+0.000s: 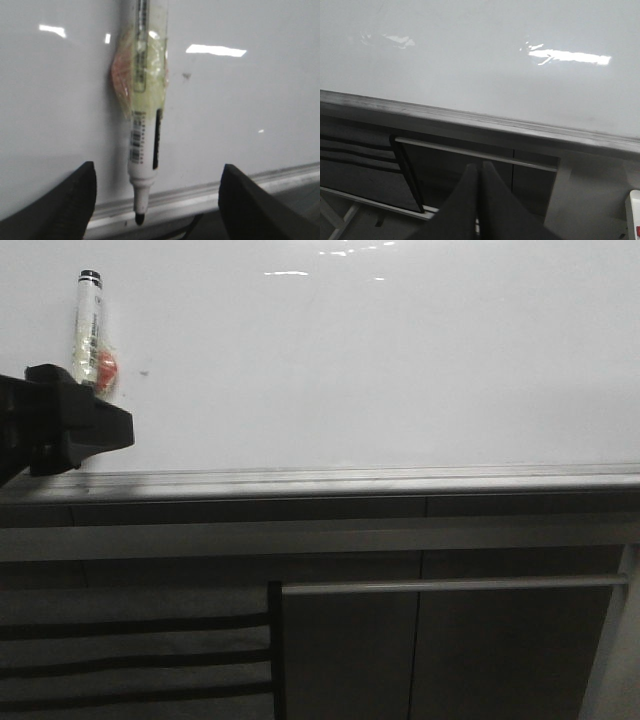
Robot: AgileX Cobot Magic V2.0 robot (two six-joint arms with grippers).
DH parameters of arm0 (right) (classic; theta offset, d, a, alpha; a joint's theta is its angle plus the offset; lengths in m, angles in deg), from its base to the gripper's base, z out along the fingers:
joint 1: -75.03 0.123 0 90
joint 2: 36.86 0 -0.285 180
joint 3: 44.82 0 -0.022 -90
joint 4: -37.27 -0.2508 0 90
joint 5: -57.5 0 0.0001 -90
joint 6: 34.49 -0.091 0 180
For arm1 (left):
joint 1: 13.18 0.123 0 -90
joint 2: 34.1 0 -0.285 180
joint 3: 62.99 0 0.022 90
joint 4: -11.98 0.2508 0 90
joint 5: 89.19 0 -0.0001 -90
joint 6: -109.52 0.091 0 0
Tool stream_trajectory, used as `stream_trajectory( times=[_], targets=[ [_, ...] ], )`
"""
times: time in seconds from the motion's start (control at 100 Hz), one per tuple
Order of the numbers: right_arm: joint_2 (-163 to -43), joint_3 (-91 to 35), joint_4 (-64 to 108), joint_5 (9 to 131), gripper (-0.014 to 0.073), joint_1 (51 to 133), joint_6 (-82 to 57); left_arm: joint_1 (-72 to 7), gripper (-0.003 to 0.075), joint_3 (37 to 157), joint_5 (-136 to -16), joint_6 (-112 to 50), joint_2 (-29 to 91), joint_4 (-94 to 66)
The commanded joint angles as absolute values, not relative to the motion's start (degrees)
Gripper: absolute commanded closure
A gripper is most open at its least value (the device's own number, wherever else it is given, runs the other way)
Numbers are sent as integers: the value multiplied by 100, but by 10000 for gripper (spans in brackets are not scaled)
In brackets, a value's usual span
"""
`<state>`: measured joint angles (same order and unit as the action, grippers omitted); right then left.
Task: Write number 0 on whiteboard
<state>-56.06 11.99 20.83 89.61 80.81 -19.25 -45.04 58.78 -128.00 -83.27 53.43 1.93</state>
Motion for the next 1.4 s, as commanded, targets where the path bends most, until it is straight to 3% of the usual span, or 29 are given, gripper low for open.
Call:
stream_trajectory(
  times=[0.0, 0.09, 0.16, 0.21, 0.31, 0.48, 0.56, 0.63, 0.76, 0.83, 1.18, 1.39],
  targets=[
    [-5716, 981, 2007, 8546, 663, 8097, -1872, -4549, 260, 6111, -13526, -8357, 5439, 39],
    [-5716, 981, 2007, 8535, 663, 8097, -1872, -4549, 268, 6215, -13542, -8357, 5611, -115],
    [-5716, 981, 2007, 8548, 663, 8097, -1872, -4549, 325, 6237, -13630, -8357, 5750, -128],
    [-5716, 981, 2007, 8589, 663, 8097, -1872, -4549, 423, 6237, -13748, -8357, 5832, -151],
    [-5716, 981, 2007, 8793, 663, 8100, -1872, -4549, 743, 6237, -13913, -8357, 5856, -87],
    [-5729, 907, 1983, 8915, 661, 8354, -1826, -4549, 740, 6202, -14351, -8335, 5834, 599],
    [-5854, 734, 1975, 9203, 633, 8626, -1146, -4549, 740, 6179, -14569, -8197, 5779, 1539],
    [-6019, 584, 1961, 9285, 543, 9003, -793, -4549, 740, 6179, -14645, -7982, 5728, 2453],
    [-6531, 288, 1961, 9247, 290, 9719, -661, -4549, 740, 6179, -14583, -7858, 5613, 3730],
    [-6945, 106, 1961, 9238, 230, 9988, -648, -4549, 740, 6179, -14451, -7815, 5513, 4189],
    [-8927, -944, 1961, 8762, 233, 10896, -284, -4549, 740, 6190, -12494, -7564, 4595, 5815],
    [-9878, -1291, 1971, 8227, 233, 11802, 101, -4549, 740, 6190, -12385, -7554, 4236, 6193]
  ],
)
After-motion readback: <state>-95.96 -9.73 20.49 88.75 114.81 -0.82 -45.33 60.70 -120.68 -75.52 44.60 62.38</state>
